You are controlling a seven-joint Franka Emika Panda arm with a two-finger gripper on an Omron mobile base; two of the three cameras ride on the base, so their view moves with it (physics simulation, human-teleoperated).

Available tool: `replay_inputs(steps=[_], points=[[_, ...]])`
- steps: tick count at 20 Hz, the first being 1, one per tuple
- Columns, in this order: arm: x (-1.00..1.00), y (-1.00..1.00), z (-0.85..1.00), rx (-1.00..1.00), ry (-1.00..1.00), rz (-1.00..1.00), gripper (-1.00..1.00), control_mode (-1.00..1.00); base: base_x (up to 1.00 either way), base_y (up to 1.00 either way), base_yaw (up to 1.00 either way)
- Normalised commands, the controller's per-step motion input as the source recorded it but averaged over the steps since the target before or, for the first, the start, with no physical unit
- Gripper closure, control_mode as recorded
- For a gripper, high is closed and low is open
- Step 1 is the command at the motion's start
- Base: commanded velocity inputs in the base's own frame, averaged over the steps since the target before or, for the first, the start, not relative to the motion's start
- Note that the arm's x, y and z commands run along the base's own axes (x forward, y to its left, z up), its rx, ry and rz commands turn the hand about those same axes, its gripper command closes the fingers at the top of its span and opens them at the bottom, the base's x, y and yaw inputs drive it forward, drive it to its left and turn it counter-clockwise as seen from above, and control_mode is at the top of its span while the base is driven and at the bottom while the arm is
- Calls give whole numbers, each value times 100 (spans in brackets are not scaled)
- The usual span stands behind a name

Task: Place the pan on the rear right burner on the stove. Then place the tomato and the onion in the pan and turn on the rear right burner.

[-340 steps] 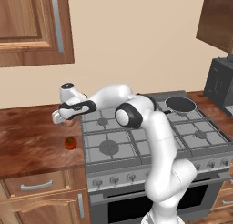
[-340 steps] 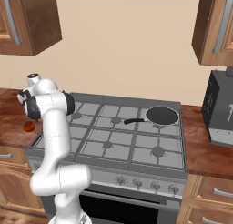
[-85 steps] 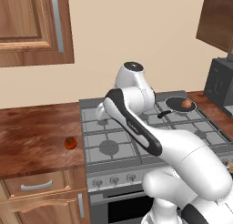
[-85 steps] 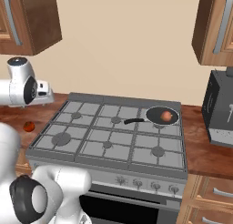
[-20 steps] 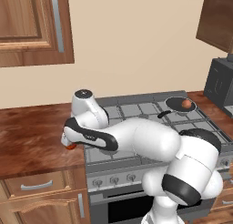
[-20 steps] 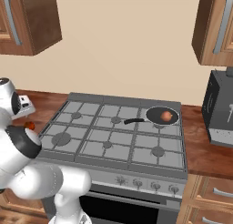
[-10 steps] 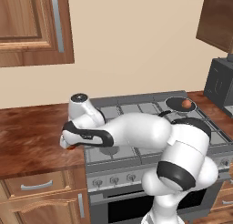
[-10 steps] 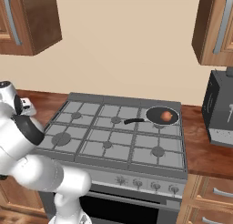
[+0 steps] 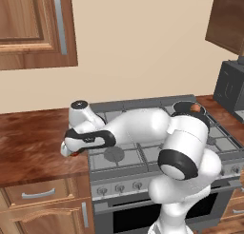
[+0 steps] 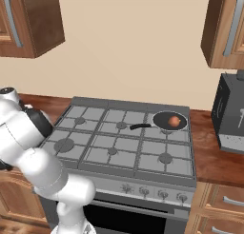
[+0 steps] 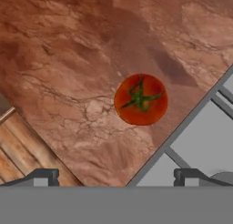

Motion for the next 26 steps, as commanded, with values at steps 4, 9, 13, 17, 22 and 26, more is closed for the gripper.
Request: replay_inputs(steps=[4, 9, 13, 17, 22, 26], points=[[28, 18, -14, -2, 6, 0, -100, -100, 0, 0, 0], [33, 11, -12, -1, 5, 0, -100, -100, 0, 0, 0], [29, 14, -16, -2, 6, 0, -100, -100, 0, 0, 0], [20, 15, -27, -4, 7, 0, -100, -100, 0, 0, 0], [10, 7, -21, -5, 4, 0, -100, -100, 0, 0, 0], [11, 2, -14, -4, 2, 0, -100, -100, 0, 0, 0]])
